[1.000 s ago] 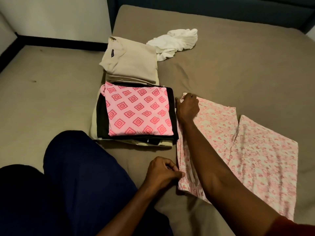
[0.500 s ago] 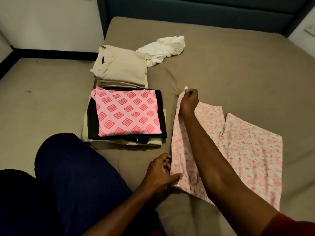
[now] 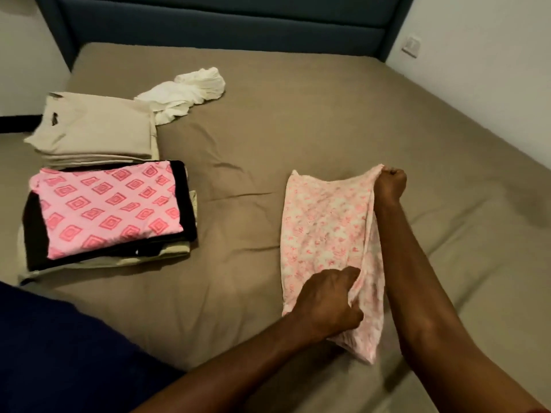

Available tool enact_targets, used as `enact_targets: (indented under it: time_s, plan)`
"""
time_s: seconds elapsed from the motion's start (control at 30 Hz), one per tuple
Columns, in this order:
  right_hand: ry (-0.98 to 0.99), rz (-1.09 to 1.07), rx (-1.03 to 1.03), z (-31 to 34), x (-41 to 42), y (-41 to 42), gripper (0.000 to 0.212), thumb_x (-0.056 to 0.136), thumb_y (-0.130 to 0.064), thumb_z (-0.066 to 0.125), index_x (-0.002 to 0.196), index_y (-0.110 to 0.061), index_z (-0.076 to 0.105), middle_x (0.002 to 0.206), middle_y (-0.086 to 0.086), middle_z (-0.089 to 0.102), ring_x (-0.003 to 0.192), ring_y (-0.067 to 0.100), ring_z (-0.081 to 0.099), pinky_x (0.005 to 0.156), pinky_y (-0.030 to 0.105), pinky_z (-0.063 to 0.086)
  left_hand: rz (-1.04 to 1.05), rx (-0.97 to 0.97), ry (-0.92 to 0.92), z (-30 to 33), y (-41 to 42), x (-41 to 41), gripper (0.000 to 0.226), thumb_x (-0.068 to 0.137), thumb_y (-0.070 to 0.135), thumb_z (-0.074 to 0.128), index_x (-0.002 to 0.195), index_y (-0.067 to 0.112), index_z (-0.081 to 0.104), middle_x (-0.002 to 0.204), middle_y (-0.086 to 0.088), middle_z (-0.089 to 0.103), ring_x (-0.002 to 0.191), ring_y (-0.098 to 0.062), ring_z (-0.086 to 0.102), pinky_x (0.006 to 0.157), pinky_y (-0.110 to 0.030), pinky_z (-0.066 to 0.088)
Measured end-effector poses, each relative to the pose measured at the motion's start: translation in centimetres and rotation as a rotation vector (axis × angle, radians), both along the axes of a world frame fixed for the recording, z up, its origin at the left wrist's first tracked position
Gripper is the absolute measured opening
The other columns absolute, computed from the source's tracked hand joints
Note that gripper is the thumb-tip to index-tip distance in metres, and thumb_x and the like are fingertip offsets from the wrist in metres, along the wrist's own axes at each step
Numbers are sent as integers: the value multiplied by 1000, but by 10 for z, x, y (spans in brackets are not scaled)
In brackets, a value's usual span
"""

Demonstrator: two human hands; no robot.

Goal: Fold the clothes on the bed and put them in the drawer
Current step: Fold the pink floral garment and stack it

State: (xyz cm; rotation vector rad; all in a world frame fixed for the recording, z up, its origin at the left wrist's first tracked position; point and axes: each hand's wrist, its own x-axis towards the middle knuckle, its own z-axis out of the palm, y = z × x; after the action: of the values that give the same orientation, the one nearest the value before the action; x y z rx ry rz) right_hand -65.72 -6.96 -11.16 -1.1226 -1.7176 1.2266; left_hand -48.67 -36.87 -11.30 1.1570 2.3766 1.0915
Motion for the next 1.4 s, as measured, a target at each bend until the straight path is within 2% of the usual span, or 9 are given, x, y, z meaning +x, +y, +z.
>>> enact_targets:
  time_s: [0.1, 0.23, 0.47, 0.6, 0.77, 0.93, 1.13, 1.3, 1.4]
  plan:
    - [-212, -55, 26, -38, 55, 28, 27, 102, -14, 52, 117, 6, 62, 124, 26, 66, 118, 40, 61, 95, 39, 42, -84, -197, 22, -10, 24, 20, 54, 82, 31, 78, 129, 14, 57, 118, -12, 65, 102, -32, 62, 82, -38, 50]
    - [-275, -30, 24, -74, 95, 32, 32, 101, -23, 52, 116, 3, 62, 123, 23, 66, 118, 39, 61, 96, 43, 46, -137, -346, 15, -21, 35, 36, 46, 86, 24, 78, 123, 8, 56, 118, -17, 60, 102, -34, 59, 74, -36, 38]
    - [-171, 43, -37, -71, 122, 6, 45, 89, -45, 71, 122, -18, 58, 113, 2, 67, 104, 25, 67, 95, 45, 57, -28, -183, 1, -22, 38, 47, 45, 93, 36, 64, 133, 16, 57, 124, -10, 58, 113, -30, 56, 94, -38, 45]
    - [-196, 101, 36, -66, 169, -34, 51, 91, -39, 73, 131, -20, 50, 92, -3, 66, 91, 27, 68, 84, 45, 58, -77, -269, 58, -20, 37, 53, 48, 90, 49, 67, 121, 13, 59, 117, -12, 59, 106, -32, 58, 82, -38, 42]
    - [-392, 115, 237, -77, 240, -95, 49, 94, -32, 70, 135, -16, 48, 91, 4, 69, 85, 30, 68, 75, 41, 54, 136, 4, 118, -26, -18, 19, 37, 93, 51, 57, 120, 27, 66, 102, 2, 68, 89, -19, 66, 76, -30, 47]
    - [-443, 188, 321, -78, 280, -126, 52, 94, -19, 70, 141, -21, 49, 101, 1, 72, 87, 20, 67, 78, 36, 54, 112, -120, 261, -46, -92, -32, 46, 85, 52, 59, 127, 35, 64, 91, 5, 69, 79, -21, 68, 67, -30, 52]
    - [-387, 87, 57, -65, 300, -165, 68, 87, -70, 57, 132, -20, 50, 103, 1, 71, 92, 26, 70, 79, 49, 60, -109, -282, 215, -52, -92, -22, 84, 92, 67, 52, 161, 30, 24, 122, -6, 68, 102, -27, 66, 86, -35, 51]
    - [-476, 158, 45, -61, 304, -189, 63, 81, -39, 83, 130, -19, 49, 116, 8, 72, 96, 30, 71, 78, 48, 60, -150, -343, 338, -56, -82, -10, 75, 100, 52, 46, 163, 27, 15, 129, -9, 60, 101, -31, 64, 84, -38, 50]
    - [-356, 160, -107, -43, 307, -193, 48, 86, -15, 82, 122, -18, 51, 106, 7, 70, 82, 17, 69, 60, 30, 60, -190, -331, 386, -58, -88, -6, 67, 100, 40, 42, 160, 14, 27, 126, -16, 62, 99, -37, 65, 82, -42, 50]
